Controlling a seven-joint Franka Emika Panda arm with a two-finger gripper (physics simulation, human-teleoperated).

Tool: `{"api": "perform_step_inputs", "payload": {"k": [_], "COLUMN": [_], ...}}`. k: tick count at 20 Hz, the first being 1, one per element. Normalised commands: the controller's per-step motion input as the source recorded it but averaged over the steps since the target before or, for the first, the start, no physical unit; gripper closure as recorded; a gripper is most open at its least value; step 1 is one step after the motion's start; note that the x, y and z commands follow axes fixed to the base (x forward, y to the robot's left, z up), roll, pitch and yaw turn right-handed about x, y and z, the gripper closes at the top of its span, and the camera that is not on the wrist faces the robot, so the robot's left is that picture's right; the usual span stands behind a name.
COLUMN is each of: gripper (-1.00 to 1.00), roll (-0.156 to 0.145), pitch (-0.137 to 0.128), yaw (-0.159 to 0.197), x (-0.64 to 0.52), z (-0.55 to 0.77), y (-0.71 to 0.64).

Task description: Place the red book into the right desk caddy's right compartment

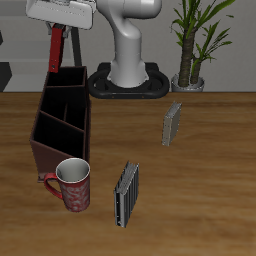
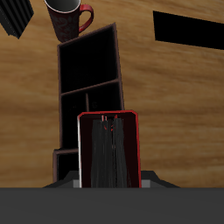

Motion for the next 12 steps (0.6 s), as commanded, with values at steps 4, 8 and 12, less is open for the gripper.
{"api": "perform_step_inputs", "payload": {"k": [4, 8, 12], "gripper": [1.00, 1.00, 1.00], "roll": [-0.033, -0.051, -0.022], "pitch": [0.023, 0.014, -0.008], "yaw": [0.012, 0.008, 0.015], "x": [-0.14, -0.20, -0.20], "z": [-0.17, -0.10, 0.00], "y": [-0.11, -0.07, 0.06]}}
